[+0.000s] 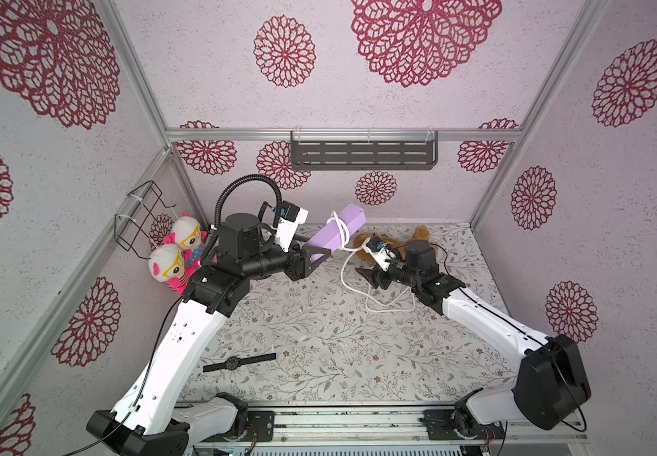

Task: Unwrap the cord wrapped around the power strip
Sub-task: Unwrap the power cord from the power strip.

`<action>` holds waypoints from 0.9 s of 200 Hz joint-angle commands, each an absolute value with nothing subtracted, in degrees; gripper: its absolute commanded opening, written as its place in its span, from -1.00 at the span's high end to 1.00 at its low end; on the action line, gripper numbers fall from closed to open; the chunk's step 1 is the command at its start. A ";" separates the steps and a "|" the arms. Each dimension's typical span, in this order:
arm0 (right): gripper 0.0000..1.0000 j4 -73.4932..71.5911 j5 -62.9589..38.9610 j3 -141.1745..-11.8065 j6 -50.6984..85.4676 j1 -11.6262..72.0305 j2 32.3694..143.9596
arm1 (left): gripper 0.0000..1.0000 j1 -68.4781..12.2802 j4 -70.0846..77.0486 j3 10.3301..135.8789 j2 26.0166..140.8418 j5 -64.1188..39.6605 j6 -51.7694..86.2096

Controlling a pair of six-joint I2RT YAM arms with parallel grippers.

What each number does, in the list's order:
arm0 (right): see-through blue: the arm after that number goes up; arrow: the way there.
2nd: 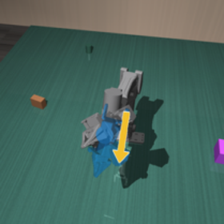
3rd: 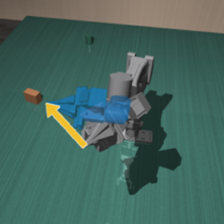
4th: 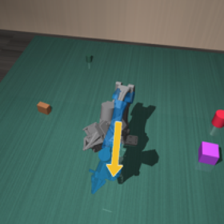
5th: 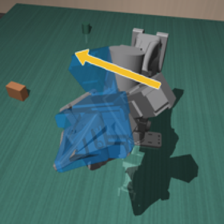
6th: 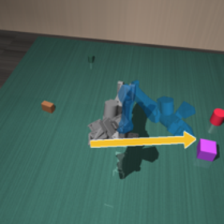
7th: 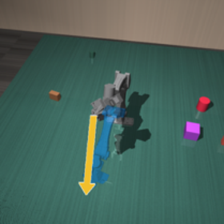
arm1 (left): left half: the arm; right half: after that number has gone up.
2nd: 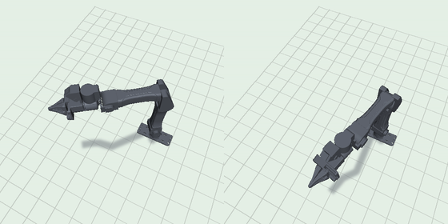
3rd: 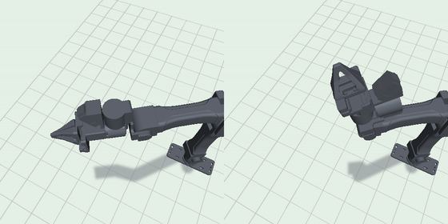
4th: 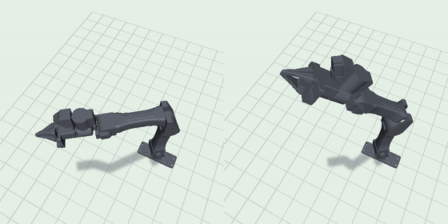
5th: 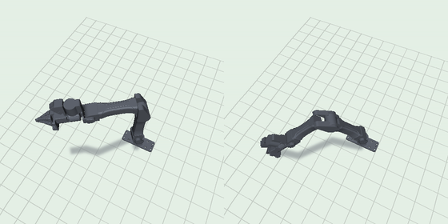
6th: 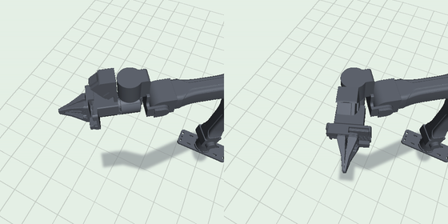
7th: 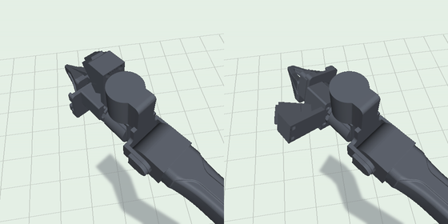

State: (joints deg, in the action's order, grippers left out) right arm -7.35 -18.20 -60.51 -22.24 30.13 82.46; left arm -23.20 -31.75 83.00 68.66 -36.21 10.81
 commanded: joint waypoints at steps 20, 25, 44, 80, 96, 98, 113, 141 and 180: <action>-0.37 -27.52 -20.31 -59.17 -23.44 31.14 82.33 | 1.00 -22.95 -29.53 84.18 66.54 -43.46 13.48; -0.33 -28.27 -20.75 -58.99 -23.03 31.12 82.43 | 1.00 -22.94 -29.45 84.11 66.38 -43.65 13.64; 0.02 -29.03 -22.85 -58.80 -22.59 31.20 83.05 | 1.00 -22.96 -29.02 83.80 66.19 -43.92 14.26; 1.00 -29.21 -23.32 -59.76 -18.50 30.58 84.13 | 1.00 -22.86 -28.13 83.74 66.38 -47.75 15.65; 1.00 -28.52 -24.57 -63.55 -12.58 28.05 85.26 | 1.00 -22.95 -28.05 83.43 66.23 -51.22 15.85; 1.00 -28.60 -24.75 -63.96 -11.87 27.62 85.39 | 1.00 -22.99 -28.11 83.41 66.19 -51.78 15.89; 1.00 -29.48 -26.01 -68.25 -7.44 24.11 86.38 | 1.00 -23.11 -30.16 82.88 66.09 -54.86 14.81; 1.00 -25.24 -25.22 -80.78 -6.95 20.17 88.37 | 1.00 -24.11 -42.94 81.95 67.54 -50.17 5.85; 1.00 -18.99 -24.74 -86.18 -7.24 20.82 85.50 | 1.00 -25.53 -50.91 80.40 72.48 -33.97 3.28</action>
State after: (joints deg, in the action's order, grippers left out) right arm -21.37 -25.15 -85.34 -10.72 19.44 89.82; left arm -24.91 -44.84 81.76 70.00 -44.16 6.48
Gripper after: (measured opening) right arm 0.080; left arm 0.532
